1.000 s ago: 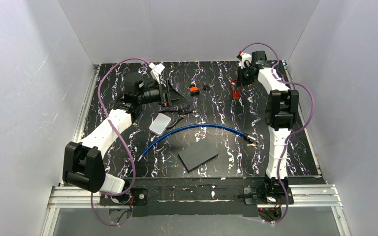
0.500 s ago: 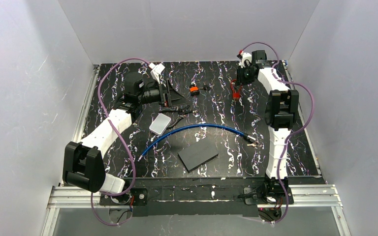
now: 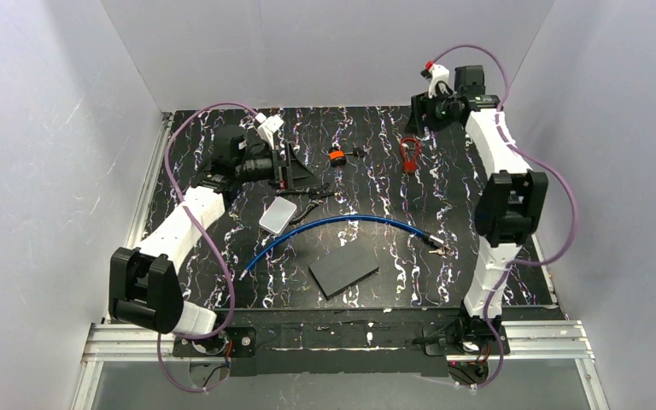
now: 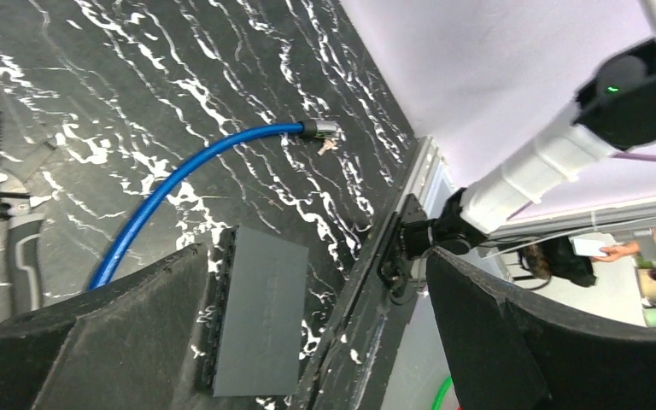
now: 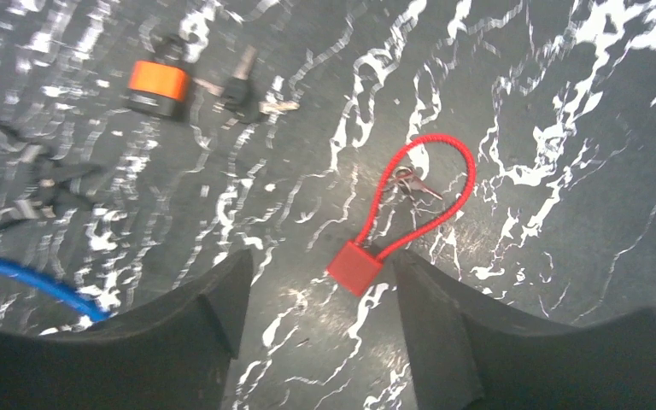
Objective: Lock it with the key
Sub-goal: Place the key at the center of the board, then pick up the lock from the center of the board.
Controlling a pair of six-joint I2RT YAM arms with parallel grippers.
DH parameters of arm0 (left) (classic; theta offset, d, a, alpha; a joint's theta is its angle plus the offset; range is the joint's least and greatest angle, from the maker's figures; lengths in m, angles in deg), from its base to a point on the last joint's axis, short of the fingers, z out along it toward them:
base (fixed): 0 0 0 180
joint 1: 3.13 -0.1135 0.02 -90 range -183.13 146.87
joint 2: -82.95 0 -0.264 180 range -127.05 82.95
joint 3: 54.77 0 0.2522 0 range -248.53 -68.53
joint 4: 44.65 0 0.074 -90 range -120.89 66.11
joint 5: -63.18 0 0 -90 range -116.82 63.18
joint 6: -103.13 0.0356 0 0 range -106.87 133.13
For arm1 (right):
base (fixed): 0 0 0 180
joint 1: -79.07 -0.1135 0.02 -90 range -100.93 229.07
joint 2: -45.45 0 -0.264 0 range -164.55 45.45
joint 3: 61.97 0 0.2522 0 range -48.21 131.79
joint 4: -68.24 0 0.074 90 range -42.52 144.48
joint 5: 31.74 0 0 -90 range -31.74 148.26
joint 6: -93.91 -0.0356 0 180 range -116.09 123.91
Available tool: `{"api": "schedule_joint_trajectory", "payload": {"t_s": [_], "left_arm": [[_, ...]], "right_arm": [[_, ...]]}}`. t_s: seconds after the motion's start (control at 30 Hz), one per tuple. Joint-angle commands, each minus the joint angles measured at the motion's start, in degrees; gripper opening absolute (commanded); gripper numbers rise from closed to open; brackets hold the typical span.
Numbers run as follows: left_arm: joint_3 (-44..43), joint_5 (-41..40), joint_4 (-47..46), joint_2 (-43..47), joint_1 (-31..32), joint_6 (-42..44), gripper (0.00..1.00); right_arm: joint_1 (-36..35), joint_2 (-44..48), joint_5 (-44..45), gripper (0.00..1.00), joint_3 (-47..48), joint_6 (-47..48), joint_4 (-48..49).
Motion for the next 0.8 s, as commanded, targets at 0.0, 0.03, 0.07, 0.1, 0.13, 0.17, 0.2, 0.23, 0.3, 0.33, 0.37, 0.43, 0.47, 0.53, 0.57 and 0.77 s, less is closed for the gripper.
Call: {"api": "schedule_joint_trajectory", "payload": {"t_s": [0.0, 0.03, 0.07, 0.1, 0.13, 0.17, 0.2, 0.23, 0.3, 0.33, 0.37, 0.43, 0.47, 0.53, 0.57, 0.77], "left_arm": [[-5.16, -0.80, 14.56, 3.07, -1.68, 12.39, 0.98], [-5.60, -1.29, 16.94, 3.65, -1.93, 14.55, 0.98], [-6.02, -2.04, 19.36, 4.55, -2.15, 16.98, 0.98], [-6.53, -2.71, 21.84, 5.21, -2.35, 20.32, 0.98], [-6.98, -3.37, 24.41, 5.69, -2.52, 22.73, 0.98], [-7.44, -4.32, 26.86, 6.11, -2.70, 25.45, 0.98], [-7.83, -5.37, 29.36, 6.59, -2.75, 27.83, 0.98], [-7.88, -6.25, 31.69, 7.13, -2.90, 29.26, 0.98], [-7.47, -7.24, 34.01, 8.21, -3.04, 33.70, 0.98], [-7.15, -7.56, 34.85, 8.68, -3.03, 35.16, 0.98], [-6.70, -7.76, 35.52, 8.99, -3.06, 36.49, 0.98], [-6.01, -8.41, 36.43, 9.47, -3.05, 38.41, 0.98], [-5.66, -8.80, 36.78, 9.60, -3.03, 39.10, 0.98], [-4.80, -9.41, 37.04, 9.85, -3.07, 40.12, 0.98], [-4.38, -9.57, 37.13, 9.85, -3.03, 40.31, 0.98], [-2.89, -9.21, 37.19, 9.87, -3.04, 40.38, 0.98]], "right_arm": [[-0.03, 8.76, -6.32, 0.79, -3.59, 2.77, -2.83], [-0.03, 10.10, -7.35, 0.82, -4.53, 3.37, -3.59], [-0.03, 11.35, -8.27, 0.85, -5.77, 4.03, -4.35], [-0.03, 12.63, -9.07, 0.88, -7.14, 4.74, -5.09], [-0.10, 13.92, -9.97, 0.91, -8.57, 5.64, -6.06], [-0.30, 14.92, -10.59, 0.91, -10.16, 6.85, -7.17], [-0.68, 15.81, -10.75, 0.92, -11.72, 8.30, -8.39], [-1.24, 16.65, -10.52, 0.91, -13.60, 10.18, -9.67], [-3.46, 18.43, -9.06, 0.90, -17.67, 14.41, -12.09], [-4.71, 19.17, -7.91, 0.89, -20.65, 15.83, -12.59], [-6.01, 19.77, -6.64, 0.88, -22.87, 17.01, -12.80], [-9.10, 20.74, -3.84, 0.86, -26.54, 19.02, -12.76], [-10.74, 21.04, -2.22, 0.85, -27.92, 19.76, -12.50], [-14.21, 21.29, 1.46, 0.83, -30.46, 21.07, -11.80], [-16.02, 21.34, 3.23, 0.82, -31.38, 21.47, -11.05], [-24.40, 19.26, 13.59, 0.77, -33.64, 21.54, -6.04]]}}
